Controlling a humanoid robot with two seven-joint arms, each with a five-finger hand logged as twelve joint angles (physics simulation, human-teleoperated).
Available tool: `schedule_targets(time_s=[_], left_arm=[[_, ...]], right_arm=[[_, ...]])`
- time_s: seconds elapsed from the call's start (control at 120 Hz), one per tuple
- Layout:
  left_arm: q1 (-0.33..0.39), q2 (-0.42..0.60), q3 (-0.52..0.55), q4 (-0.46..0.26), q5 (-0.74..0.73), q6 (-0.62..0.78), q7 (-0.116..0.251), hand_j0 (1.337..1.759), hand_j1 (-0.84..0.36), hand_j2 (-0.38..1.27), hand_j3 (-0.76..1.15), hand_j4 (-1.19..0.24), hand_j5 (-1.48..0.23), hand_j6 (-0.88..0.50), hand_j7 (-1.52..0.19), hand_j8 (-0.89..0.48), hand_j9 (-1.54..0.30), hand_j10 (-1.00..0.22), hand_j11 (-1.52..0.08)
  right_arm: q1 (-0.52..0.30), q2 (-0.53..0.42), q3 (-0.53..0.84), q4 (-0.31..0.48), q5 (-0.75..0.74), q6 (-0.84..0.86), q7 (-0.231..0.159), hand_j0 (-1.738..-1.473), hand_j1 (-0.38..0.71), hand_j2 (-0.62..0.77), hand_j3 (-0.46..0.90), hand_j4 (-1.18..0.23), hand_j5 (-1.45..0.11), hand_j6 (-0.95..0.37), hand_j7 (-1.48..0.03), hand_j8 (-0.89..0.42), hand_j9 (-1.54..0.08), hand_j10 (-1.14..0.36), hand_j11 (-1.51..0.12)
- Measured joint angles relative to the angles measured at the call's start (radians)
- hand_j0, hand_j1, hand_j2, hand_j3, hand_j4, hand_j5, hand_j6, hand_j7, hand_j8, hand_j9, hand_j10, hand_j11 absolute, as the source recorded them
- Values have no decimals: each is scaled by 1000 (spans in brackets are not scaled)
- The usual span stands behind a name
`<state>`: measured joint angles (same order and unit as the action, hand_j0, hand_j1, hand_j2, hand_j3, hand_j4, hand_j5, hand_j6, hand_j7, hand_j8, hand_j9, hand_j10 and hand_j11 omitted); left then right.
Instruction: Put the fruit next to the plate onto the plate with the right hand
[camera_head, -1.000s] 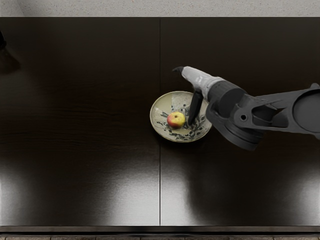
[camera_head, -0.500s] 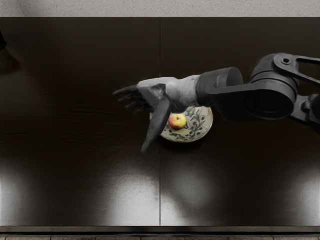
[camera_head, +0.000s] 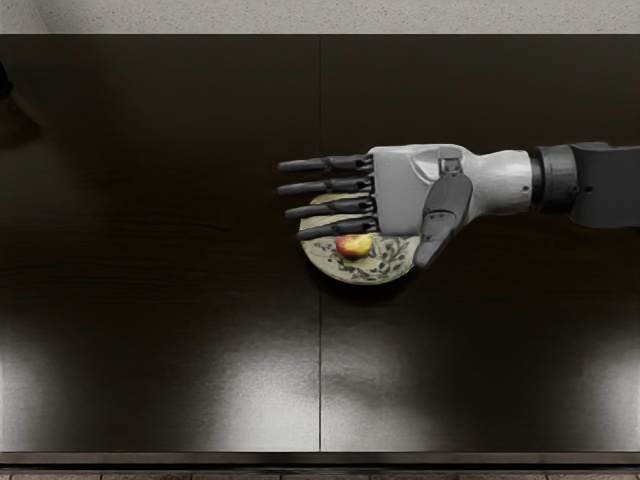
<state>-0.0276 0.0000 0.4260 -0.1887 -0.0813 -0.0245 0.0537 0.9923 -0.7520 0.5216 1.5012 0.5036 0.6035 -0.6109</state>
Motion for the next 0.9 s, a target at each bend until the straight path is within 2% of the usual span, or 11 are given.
schedule_targets(time_s=[0.283, 0.425, 0.617, 0.9], left_arm=[[1, 0, 1, -1, 0, 0, 0, 1658, 71, 46, 0, -231, -301, -231, -301, -231, -301, -231, -301], [1, 0, 0, -1, 0, 0, 0, 1658, 71, 46, 0, -232, -301, -232, -301, -232, -301, -232, -301], [-3, 0, -1, 0, 0, 0, 0, 1658, 71, 46, 0, -232, -301, -232, -301, -232, -301, -232, -301], [-3, 0, -1, 1, 0, 0, 0, 1658, 71, 47, 0, -232, -301, -232, -301, -232, -301, -232, -301]], right_arm=[[-75, -155, -8, -30, 140, 7, 0, -1658, -311, -6, 0, -29, -41, -28, -41, -29, -41, -30, -41], [-105, -198, -11, -32, 156, 8, 0, -1658, -311, -6, 0, -28, -40, -27, -41, -28, -41, -29, -41], [-152, -304, -11, -35, 161, 8, 0, -1658, -311, -6, 0, -27, -40, -25, -41, -26, -40, -28, -40], [-171, -398, -11, -35, 189, 8, 0, -1658, -311, -6, 0, -25, -40, -23, -40, -25, -40, -26, -40]])
